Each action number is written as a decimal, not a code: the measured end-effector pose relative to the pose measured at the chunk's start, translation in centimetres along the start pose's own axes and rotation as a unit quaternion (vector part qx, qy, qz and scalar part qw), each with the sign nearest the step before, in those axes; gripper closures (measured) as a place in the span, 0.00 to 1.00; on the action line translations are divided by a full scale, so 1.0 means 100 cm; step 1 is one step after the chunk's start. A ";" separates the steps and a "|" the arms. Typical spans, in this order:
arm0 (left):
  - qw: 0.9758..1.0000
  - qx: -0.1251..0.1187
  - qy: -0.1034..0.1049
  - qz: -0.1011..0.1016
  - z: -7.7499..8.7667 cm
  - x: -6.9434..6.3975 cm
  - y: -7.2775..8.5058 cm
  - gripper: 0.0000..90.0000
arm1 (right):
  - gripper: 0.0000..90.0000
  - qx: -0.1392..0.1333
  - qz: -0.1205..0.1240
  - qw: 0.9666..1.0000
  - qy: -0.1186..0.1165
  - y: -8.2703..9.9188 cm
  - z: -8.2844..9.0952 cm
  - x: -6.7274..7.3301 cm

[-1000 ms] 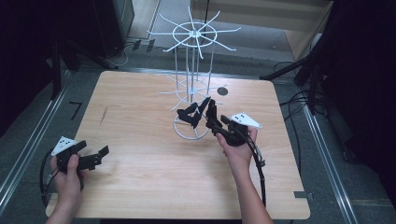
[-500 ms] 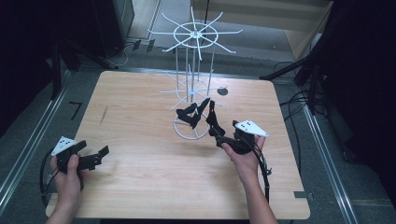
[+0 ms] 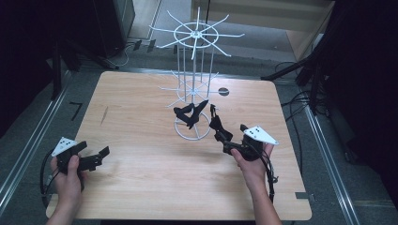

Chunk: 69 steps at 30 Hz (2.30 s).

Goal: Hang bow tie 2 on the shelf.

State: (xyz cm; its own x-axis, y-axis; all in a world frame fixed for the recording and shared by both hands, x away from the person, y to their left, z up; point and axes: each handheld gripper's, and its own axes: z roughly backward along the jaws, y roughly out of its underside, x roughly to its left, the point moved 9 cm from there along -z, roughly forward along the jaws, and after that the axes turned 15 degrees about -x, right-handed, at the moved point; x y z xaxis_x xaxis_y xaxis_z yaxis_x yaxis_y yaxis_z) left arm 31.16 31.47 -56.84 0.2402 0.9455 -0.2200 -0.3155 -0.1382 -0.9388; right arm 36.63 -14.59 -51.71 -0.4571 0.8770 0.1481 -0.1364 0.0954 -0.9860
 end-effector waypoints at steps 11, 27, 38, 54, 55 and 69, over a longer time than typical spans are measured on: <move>1.000 0.000 0.000 -0.001 0.000 0.000 0.000 0.00 | 0.11 -0.005 -0.002 1.000 0.004 -0.002 0.003 -0.003; 1.000 0.000 0.000 0.000 0.000 0.000 0.000 0.00 | 0.10 -0.015 0.002 1.000 0.010 -0.014 -0.003 0.001; 1.000 0.000 0.000 -0.001 0.000 0.000 0.000 0.00 | 0.10 -0.008 0.003 1.000 0.012 -0.008 0.002 -0.001; 1.000 -0.001 0.000 -0.001 0.000 0.000 0.000 0.00 | 0.10 0.007 0.000 1.000 0.028 0.009 0.022 -0.021; 1.000 -0.001 -0.001 -0.001 0.000 0.000 0.000 0.00 | 0.10 0.006 0.001 1.000 0.029 0.009 0.024 -0.022; 1.000 -0.003 -0.001 0.002 0.000 0.000 0.000 0.00 | 0.10 0.019 -0.001 0.999 0.047 0.022 0.043 -0.042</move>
State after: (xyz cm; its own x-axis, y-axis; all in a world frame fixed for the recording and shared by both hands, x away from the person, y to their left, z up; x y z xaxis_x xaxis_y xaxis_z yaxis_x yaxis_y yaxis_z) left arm 31.17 31.51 -56.80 0.2373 0.9454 -0.2236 -0.3108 -0.1441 -0.9395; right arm 34.46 -20.09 -54.16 -0.3718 0.9177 0.1401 -0.1720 0.0802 -0.9818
